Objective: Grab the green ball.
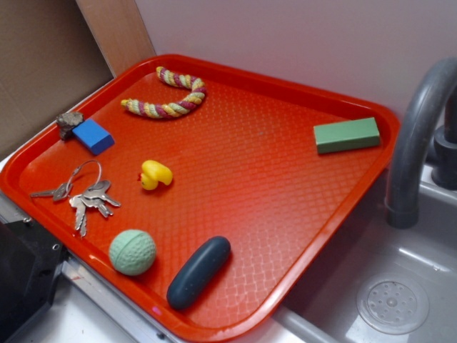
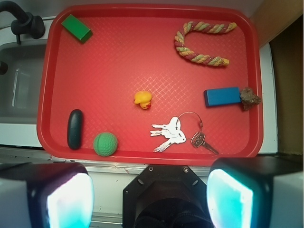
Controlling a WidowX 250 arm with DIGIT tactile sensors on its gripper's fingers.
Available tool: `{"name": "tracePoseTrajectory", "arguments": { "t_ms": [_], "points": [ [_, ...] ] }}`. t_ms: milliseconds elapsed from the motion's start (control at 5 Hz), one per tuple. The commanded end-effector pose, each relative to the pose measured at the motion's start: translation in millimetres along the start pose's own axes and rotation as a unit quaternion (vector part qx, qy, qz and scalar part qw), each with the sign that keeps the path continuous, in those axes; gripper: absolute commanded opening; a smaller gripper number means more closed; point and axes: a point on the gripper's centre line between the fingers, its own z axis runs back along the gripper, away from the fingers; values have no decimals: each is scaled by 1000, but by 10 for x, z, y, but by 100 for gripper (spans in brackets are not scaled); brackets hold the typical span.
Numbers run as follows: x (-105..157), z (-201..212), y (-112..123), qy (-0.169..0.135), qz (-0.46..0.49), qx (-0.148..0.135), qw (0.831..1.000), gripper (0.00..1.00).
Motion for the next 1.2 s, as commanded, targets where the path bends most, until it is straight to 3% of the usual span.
{"name": "tracePoseTrajectory", "arguments": {
  "t_ms": [0, 200, 600, 1000],
  "points": [
    [0, 0, 0, 0, 0, 0, 1000, 100],
    [42, -511, -198, 29, -24, -16, 999, 100],
    [-89, -1271, -556, 48, -101, -69, 991, 100],
    [-176, -1739, -876, 18, -163, -85, 983, 100]
  ]
}}
